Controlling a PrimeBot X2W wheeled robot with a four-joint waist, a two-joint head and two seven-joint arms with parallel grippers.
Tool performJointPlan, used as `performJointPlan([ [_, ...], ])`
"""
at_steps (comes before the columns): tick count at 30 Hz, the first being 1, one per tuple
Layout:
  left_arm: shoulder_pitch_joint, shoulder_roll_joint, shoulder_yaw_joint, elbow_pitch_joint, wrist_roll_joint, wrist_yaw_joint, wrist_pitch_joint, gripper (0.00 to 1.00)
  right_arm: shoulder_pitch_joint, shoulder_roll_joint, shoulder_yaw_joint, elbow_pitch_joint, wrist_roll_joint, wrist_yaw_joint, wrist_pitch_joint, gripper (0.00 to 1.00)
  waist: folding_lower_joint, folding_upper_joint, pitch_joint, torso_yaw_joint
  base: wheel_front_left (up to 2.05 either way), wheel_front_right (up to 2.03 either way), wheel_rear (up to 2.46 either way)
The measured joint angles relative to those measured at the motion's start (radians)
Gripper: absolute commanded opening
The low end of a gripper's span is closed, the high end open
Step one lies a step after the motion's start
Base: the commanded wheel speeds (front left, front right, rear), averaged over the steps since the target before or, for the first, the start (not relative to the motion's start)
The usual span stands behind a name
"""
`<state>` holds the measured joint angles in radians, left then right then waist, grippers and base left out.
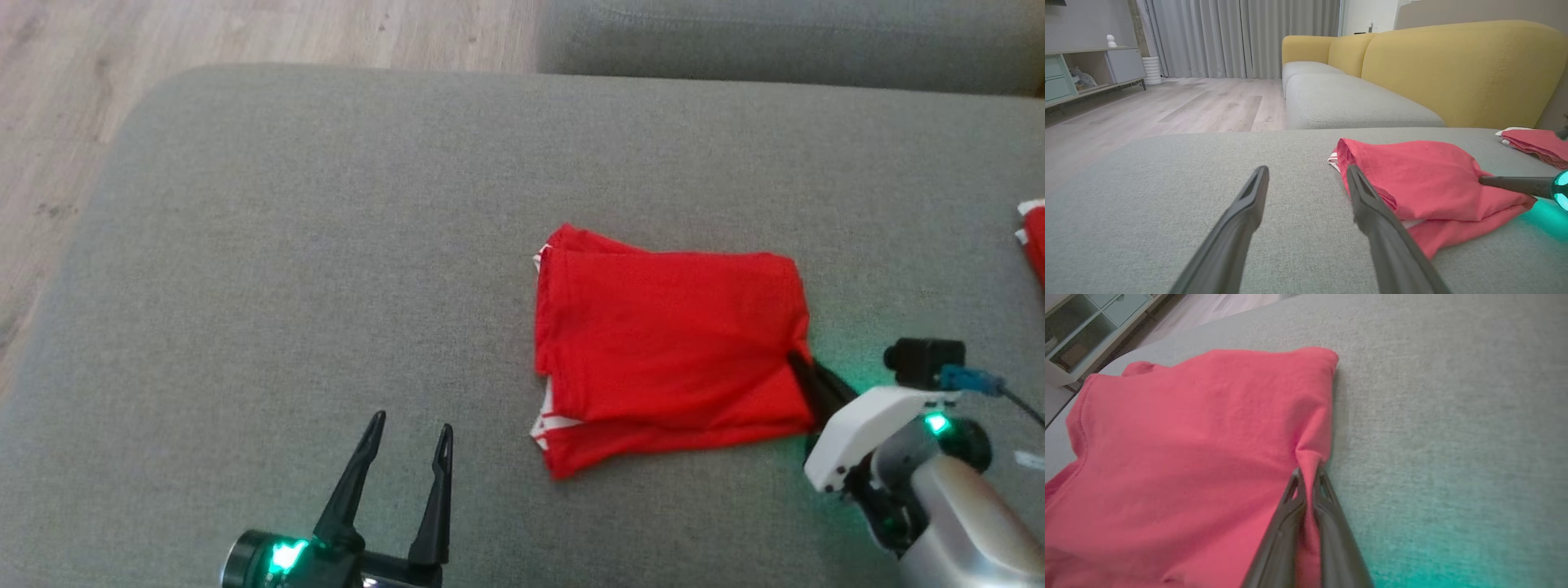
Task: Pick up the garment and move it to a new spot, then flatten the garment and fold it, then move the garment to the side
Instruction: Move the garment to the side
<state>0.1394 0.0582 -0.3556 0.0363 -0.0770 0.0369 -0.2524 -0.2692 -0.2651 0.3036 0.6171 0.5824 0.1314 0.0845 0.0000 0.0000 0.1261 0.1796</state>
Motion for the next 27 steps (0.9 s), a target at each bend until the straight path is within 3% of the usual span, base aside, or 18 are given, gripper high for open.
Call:
performJointPlan([
  [4, -0.019, 0.0, -0.002, -0.031, -0.007, 0.027, 0.0, 1.0, -0.04, -0.069, 0.006, -0.003, -0.02, 0.0, -0.02, 0.0, 0.0, 0.0, 0.03, -0.016, 0.0, 0.0, 0.0],
  [11, -0.121, -0.001, -0.006, -0.065, -0.011, 0.052, -0.001, 1.0, -0.125, -0.273, -0.063, -0.075, -0.063, 0.0, -0.002, 0.0, 0.0001, 0.0, 0.119, -0.071, 0.0, 0.0, 0.0],
  [19, -0.233, -0.002, -0.026, -0.064, -0.012, 0.052, -0.004, 1.0, -0.201, -0.452, -0.229, -0.187, -0.096, 0.0, 0.059, 0.0, 0.0002, 0.0, 0.238, -0.148, 0.0, 0.0, 0.0],
  [26, -0.289, -0.003, -0.037, -0.044, -0.012, 0.051, -0.004, 1.0, -0.209, -0.523, -0.427, -0.289, -0.14, 0.0, 0.168, 0.0, 0.0002, 0.0, 0.32, -0.198, 0.0, 0.0, 0.0],
  [27, -0.289, -0.003, -0.037, -0.044, -0.012, 0.051, -0.004, 1.0, -0.209, -0.523, -0.427, -0.289, -0.14, 0.0, 0.168, 0.3, 0.0002, 0.0, 0.32, -0.198, 0.0, 0.0, 0.0],
])
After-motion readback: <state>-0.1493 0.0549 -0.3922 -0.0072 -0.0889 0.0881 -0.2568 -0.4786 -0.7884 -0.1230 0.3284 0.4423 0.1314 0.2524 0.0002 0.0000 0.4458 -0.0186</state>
